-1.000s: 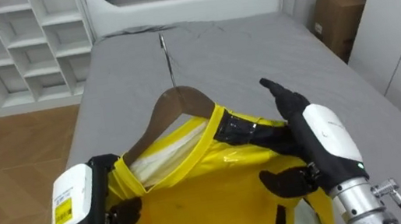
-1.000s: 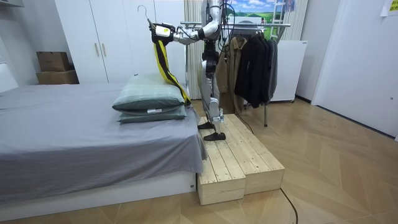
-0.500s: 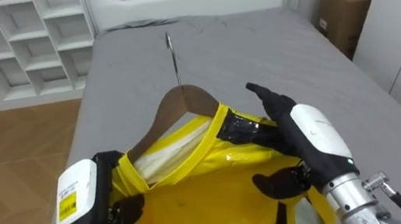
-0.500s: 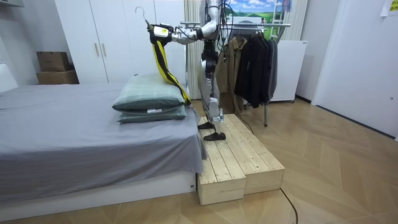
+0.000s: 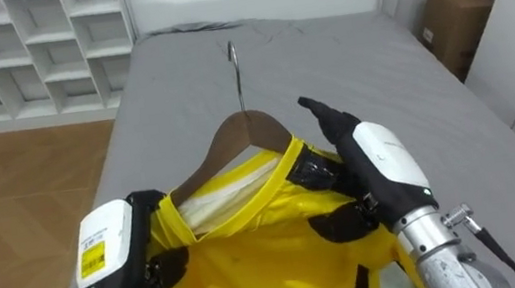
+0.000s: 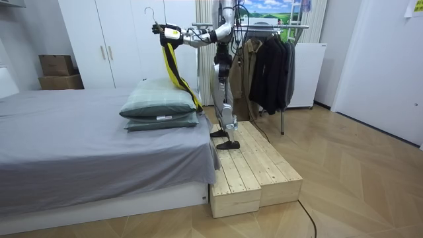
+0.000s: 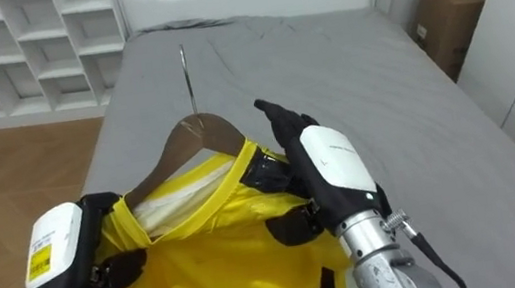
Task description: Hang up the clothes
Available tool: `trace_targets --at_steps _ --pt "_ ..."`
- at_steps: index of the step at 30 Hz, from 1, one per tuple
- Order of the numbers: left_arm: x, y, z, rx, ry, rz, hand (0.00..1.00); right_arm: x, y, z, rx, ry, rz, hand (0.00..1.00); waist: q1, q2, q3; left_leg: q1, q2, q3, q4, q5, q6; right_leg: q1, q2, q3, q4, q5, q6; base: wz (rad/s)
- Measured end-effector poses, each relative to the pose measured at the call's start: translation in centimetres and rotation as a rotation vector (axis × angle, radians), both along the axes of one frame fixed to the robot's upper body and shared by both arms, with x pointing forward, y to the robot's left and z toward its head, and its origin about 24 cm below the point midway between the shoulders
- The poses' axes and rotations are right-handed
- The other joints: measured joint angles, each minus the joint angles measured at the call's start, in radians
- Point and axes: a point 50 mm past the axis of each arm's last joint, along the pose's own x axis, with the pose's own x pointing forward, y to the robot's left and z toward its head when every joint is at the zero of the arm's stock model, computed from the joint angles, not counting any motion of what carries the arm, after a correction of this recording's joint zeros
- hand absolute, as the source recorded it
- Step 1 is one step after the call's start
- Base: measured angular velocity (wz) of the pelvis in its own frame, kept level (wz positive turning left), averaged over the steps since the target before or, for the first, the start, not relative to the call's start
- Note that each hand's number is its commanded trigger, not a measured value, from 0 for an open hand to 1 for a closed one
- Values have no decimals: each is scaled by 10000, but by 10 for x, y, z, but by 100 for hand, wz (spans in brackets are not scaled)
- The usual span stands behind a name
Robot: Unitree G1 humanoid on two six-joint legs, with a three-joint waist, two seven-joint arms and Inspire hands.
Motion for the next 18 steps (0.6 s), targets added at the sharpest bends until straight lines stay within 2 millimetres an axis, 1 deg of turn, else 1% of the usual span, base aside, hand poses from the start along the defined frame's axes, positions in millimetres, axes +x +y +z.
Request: trace_targets --at_steps 2,5,8,13,18 --pt "1 0 1 -2 -34 -10 100 2 1 2 -12 -73 17 0 39 -6 -1 -8 3 -31 2 1 0 0 -3 -49 -5 0 0 6" --pt "3 -1 3 -7 -121 -35 100 6 1 3 -188 -142 -29 0 20 -59 0 -29 3 -163 3 3 -2 16 -26 -245 -7 0 0 11" --pt "4 -2 4 5 -147 -49 100 10 1 4 -347 -183 -55 0 25 -113 -4 -31 -6 -199 28 5 -3 45 -39 -276 -8 -1 1 5" --pt "4 -2 3 62 114 -180 100 15 -3 -4 -594 113 -200 0 16 -280 -1 -120 -43 -309 149 5 -3 75 -89 -399 -5 -1 1 7" --pt "5 -2 1 114 362 -214 100 15 -6 -11 -685 347 -343 0 15 -279 -2 -177 -70 -318 147 5 -1 57 -109 -416 10 0 0 2"
